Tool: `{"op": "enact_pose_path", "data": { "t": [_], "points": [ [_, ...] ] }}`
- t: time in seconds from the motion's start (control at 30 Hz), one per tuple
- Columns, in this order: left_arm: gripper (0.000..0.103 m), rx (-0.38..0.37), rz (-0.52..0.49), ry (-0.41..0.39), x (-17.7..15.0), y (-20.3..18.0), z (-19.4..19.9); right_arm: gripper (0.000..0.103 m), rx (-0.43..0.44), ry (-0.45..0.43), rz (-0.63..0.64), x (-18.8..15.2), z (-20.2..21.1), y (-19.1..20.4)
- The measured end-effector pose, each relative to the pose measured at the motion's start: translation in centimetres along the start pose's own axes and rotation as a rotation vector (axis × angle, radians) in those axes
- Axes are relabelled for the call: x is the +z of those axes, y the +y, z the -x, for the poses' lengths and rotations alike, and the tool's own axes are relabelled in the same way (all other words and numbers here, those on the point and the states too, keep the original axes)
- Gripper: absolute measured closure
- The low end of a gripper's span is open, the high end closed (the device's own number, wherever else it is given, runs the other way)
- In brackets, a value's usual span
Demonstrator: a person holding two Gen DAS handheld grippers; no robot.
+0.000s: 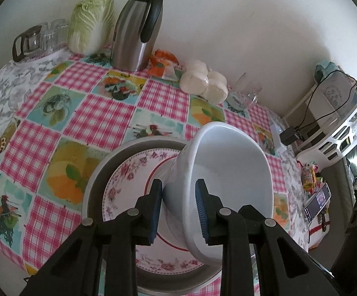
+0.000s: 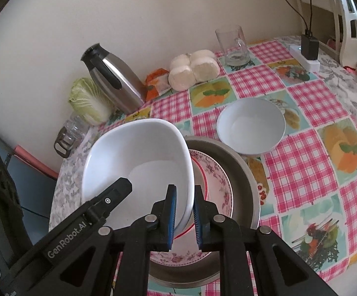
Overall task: Organize plates and bowls
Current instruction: 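Lower the square bowl into the red-rimmed bowl with both grippers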
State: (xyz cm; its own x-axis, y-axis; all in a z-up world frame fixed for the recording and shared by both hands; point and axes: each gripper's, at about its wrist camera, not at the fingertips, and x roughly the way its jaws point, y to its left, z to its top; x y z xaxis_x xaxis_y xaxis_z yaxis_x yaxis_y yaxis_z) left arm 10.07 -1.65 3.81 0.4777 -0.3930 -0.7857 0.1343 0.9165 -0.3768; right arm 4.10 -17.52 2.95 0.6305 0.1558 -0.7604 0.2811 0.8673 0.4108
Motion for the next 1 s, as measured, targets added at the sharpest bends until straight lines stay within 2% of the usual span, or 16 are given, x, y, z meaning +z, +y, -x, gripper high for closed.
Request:
{"op": "enact_pose_path", "data": {
  "t": [1.0],
  "points": [
    [0.075,0.068,-0.032,0.077,-0.4,-0.2,-2.5,0.087,-0.026,0.042,-0.009,-0.3,-1.6,-0.5]
  ]
}}
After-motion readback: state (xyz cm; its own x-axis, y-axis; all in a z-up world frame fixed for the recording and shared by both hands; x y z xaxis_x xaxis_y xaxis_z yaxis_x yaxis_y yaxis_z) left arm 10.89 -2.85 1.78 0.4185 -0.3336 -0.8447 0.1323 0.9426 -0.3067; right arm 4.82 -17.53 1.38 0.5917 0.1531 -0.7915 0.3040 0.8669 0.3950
